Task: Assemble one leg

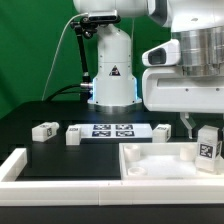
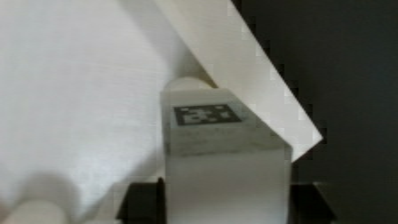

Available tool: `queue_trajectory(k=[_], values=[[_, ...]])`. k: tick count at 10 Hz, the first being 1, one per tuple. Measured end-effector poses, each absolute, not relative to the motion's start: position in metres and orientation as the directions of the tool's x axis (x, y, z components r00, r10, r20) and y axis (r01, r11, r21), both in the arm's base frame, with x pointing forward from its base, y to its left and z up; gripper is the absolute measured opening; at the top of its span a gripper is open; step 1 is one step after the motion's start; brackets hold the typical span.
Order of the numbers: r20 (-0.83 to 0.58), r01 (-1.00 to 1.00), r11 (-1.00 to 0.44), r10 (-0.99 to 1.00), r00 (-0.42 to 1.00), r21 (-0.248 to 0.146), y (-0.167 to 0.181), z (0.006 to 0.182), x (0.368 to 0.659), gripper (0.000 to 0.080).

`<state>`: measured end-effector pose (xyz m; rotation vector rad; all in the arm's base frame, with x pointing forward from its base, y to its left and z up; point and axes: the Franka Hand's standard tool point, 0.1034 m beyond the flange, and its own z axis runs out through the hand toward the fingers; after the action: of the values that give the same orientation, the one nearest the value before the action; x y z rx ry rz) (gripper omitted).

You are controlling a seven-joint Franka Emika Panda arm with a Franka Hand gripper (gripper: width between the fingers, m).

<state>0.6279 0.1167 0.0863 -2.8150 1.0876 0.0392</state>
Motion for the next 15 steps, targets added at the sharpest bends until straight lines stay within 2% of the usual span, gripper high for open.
queue_trajectory(k=[3, 4, 5, 6, 7, 10, 12, 15], values=[[-0.085, -0.754, -0.649, -0.749, 0.657, -0.1, 0.1185, 0.086, 0.6278, 0.0301], [-0.081, -0.73, -0.675, -0.726, 0.683, -0.103, 0.1187, 0.0859, 0.6277, 0.0471], [-0.077, -0.702, -0.704, -0.698, 0.711, -0.106, 0.1191, 0.0858, 0.6276, 0.0596], [-0.073, -0.676, -0.729, -0.673, 0.736, -0.109, 0.122, 0.0865, 0.6278, 0.0596], [-0.06, -0.59, -0.799, -0.588, 0.807, -0.117, 0.1224, 0.0868, 0.6283, 0.0641], [0.017, -0.223, -0.967, -0.227, 0.974, -0.127, 0.1243, 0.0867, 0.6316, 0.0648], [0.106, 0.024, -0.995, 0.014, 0.994, -0.094, 0.1219, 0.086, 0.6376, 0.0649], [0.147, 0.276, -0.961, 0.268, 0.952, -0.034, 0.123, 0.0814, 0.6352, 0.0649]])
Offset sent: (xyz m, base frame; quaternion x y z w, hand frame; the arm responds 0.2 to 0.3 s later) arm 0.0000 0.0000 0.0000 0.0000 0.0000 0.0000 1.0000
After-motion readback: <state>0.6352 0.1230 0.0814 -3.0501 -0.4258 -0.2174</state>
